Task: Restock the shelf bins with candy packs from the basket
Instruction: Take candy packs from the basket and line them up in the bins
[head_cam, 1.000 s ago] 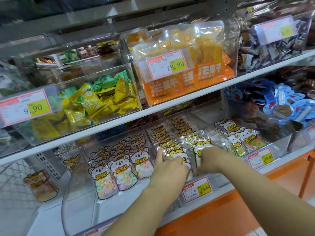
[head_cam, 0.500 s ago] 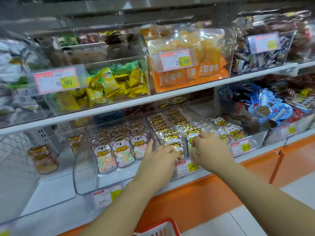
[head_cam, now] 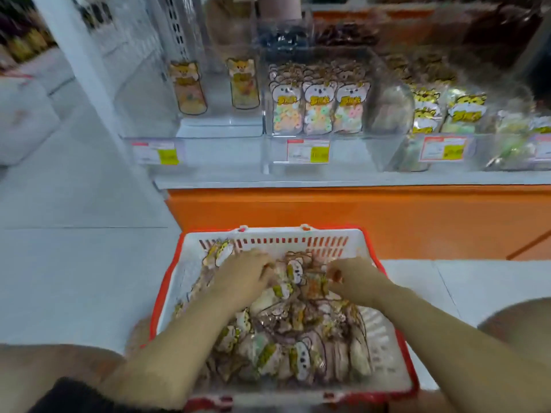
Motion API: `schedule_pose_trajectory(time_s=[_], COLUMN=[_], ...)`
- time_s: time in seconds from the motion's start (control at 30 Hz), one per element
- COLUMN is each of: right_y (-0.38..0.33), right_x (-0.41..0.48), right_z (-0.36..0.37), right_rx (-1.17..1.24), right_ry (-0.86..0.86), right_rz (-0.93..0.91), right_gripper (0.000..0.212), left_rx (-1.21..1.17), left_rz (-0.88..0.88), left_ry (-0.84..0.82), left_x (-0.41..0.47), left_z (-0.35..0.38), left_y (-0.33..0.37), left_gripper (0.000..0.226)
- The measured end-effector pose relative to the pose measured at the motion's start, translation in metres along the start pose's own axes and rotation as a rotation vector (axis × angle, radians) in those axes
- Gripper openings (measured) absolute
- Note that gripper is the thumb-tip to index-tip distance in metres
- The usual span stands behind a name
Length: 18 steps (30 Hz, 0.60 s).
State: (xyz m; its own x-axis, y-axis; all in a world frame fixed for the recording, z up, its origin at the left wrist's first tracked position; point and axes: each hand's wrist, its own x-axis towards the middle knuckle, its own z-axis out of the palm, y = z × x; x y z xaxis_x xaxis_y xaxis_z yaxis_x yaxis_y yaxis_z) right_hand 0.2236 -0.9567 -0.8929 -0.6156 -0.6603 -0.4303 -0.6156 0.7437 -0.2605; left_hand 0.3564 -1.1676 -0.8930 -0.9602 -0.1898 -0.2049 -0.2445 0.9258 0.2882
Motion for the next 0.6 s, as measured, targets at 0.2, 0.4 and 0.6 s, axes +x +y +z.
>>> schedule_pose_trajectory(time_s=[0.2, 0.4, 0.6], right_y=[0.015, 0.029, 0.046], right_x=[0.020, 0.066, 0.100], right_z=[0.057, 0.074, 0.095], right_rx=[0.101, 0.376, 0.499], right_ry=[-0.331, -0.051, 0.045], right_rz=[0.168, 0.358, 0.501], right_gripper=[0.061, 0.088, 0.096], left_rx=[0.056, -0.027, 0.057], left_rz=[-0.239, -0.287, -0.338], left_ry=[-0.305, -0.442, -0.475], left_x=[-0.027, -0.020, -0.014], left_z=[0.062, 0.085, 0.088], left_y=[-0.072, -0.069, -0.056], left_gripper=[0.036, 0.051, 0.046])
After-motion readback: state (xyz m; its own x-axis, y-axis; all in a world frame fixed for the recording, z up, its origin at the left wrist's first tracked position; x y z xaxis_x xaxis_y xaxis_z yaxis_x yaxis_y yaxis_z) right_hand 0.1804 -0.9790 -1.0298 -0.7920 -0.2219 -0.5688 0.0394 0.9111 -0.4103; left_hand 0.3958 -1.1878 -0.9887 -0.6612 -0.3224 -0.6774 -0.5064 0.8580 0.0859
